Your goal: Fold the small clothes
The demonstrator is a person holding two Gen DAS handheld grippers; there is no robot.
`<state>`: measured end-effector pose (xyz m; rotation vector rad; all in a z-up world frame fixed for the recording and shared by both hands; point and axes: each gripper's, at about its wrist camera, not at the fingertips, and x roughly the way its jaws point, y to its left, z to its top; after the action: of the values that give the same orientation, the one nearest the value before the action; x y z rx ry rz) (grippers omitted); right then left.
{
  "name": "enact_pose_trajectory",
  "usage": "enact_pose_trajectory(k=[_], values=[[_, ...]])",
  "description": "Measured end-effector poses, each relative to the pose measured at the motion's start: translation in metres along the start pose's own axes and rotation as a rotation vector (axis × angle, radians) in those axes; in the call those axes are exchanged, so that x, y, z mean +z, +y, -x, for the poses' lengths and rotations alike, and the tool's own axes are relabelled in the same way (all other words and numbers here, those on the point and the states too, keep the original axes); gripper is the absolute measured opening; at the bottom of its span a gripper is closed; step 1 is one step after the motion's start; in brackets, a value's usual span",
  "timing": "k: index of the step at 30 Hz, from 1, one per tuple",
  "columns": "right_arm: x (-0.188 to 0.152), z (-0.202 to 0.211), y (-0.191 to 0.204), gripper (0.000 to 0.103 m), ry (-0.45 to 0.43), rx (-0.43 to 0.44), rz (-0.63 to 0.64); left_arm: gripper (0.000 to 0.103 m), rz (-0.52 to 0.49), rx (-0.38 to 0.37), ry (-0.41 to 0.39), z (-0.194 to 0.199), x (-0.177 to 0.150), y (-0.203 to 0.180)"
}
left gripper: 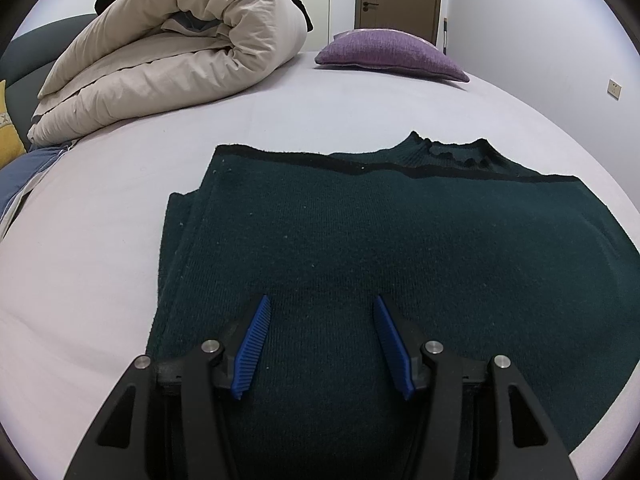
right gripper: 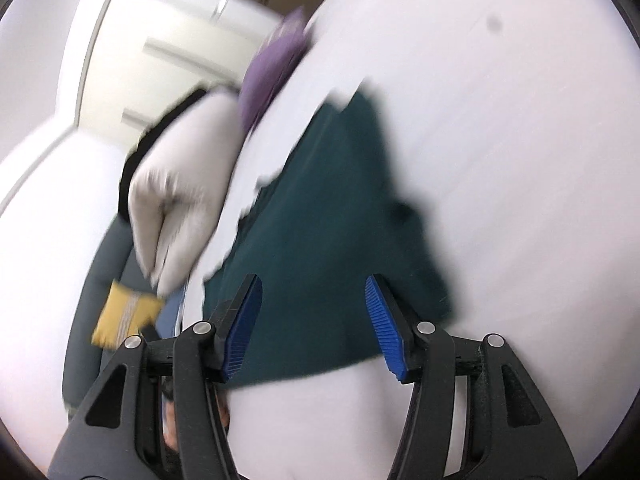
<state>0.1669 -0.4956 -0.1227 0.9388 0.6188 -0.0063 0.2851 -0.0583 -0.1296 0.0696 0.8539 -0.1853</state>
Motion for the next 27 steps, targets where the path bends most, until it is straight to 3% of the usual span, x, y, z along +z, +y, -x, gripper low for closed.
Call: enact_pose_trajectory(k=[2,6,13,17,21,24,27], values=[[0.016,0.017,-0.009,0.061,-0.046,-0.023,-0.012,0.058,-0.001,0.001,-0.001,0.0,0.0,0.0],[0.041,0.028,-0.013,0.061,-0.061,-0.061,0.017,0.058,0.0,0.0,-0.002,0.0,-0.001,0.0],[0.052,-0.016,-0.016,0.063,0.084,-0.15,0.033,0.058,0.007,-0.008,-0.005,0.0,-0.001,0.001],[0.055,-0.042,-0.008,0.063,0.129,-0.123,0.001,0.058,0.013,-0.017,-0.008,-0.001,-0.001,0.002],[0.054,-0.061,0.0,0.061,0.231,-0.118,-0.012,0.058,0.017,-0.021,-0.01,-0.001,-0.001,0.003],[0.051,-0.069,-0.003,0.054,0.278,-0.078,-0.084,0.058,0.022,-0.028,-0.011,-0.001,-0.001,0.003],[0.045,-0.077,-0.007,0.048,0.269,-0.03,-0.18,0.058,0.028,-0.035,-0.012,-0.001,-0.001,0.004]])
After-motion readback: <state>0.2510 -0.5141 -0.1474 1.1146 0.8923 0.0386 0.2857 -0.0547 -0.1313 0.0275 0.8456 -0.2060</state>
